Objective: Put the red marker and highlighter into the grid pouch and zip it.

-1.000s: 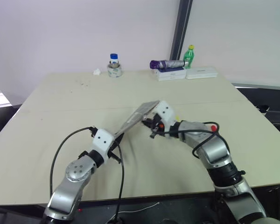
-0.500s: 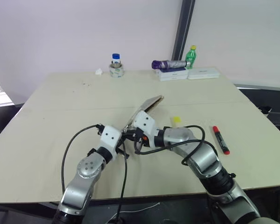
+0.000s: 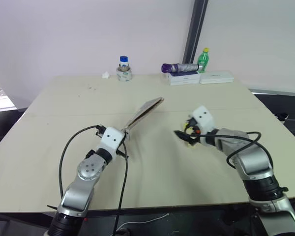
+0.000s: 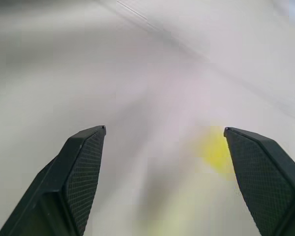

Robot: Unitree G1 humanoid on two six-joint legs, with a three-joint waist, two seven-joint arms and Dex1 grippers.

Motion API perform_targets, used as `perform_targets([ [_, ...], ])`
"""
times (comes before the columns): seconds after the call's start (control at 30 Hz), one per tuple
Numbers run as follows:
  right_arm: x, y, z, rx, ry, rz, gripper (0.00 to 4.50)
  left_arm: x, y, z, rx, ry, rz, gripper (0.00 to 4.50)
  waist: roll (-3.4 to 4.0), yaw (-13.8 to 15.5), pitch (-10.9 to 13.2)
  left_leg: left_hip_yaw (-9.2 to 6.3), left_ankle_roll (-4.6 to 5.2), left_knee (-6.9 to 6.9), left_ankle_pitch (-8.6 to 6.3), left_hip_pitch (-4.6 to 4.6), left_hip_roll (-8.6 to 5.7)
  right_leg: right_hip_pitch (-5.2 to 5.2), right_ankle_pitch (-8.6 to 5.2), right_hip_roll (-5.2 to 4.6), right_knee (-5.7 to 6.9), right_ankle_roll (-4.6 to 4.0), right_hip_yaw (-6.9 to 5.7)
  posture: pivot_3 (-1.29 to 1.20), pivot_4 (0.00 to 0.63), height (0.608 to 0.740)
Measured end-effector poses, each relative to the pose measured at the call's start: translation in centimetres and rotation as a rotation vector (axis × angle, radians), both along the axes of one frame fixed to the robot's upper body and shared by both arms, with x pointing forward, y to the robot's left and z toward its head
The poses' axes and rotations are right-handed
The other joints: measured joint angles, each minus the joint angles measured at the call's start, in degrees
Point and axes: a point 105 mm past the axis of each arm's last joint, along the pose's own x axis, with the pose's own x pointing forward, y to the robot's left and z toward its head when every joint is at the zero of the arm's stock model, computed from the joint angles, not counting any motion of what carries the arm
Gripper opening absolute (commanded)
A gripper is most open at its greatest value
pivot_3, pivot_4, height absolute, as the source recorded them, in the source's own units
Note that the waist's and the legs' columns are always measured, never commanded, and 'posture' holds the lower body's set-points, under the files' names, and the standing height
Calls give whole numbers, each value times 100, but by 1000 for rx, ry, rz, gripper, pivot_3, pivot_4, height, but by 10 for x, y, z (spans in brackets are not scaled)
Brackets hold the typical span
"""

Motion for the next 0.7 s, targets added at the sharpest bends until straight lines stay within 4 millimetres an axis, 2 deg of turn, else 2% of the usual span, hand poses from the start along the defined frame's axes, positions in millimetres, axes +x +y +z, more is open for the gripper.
perform_targets([
  [0.1,-3,-11,-22,59,72,-88,3974,4,-3,-6,42,1,-14,0,0,-8,0,1,0,0,0,-1,0,0,0,0,0,0,0,0,150,737],
  [0.2,-6,-7,-33,111,116,-112,3974,7,-8,-9,48,2,-20,0,0,-6,0,-1,0,3,0,-1,0,2,0,1,0,1,0,0,150,737],
  [0.3,-7,-4,-40,128,139,-128,3121,9,-9,-12,48,6,-19,0,0,-2,0,-1,0,4,0,-1,0,2,0,0,0,1,0,0,150,737],
  [0.43,-8,-7,-40,140,145,-148,1051,10,-11,-13,46,7,-15,0,0,-7,0,-2,0,4,0,-1,0,3,0,2,1,1,-1,0,150,737],
  [0.47,-8,-7,-39,140,145,-149,831,10,-11,-13,44,6,-13,0,0,-8,0,-2,0,4,0,0,0,3,0,2,1,1,-1,0,150,737],
  [0.6,-8,-8,-35,104,127,-118,853,10,-12,-14,42,1,-14,0,1,-3,0,-1,0,4,0,-1,-1,2,0,1,0,1,0,0,150,737],
  [0.7,-12,-1,-8,82,45,-5,853,11,-13,-16,40,6,-13,0,2,-4,1,-1,0,4,0,-3,-1,1,0,1,0,1,-1,0,150,737],
])
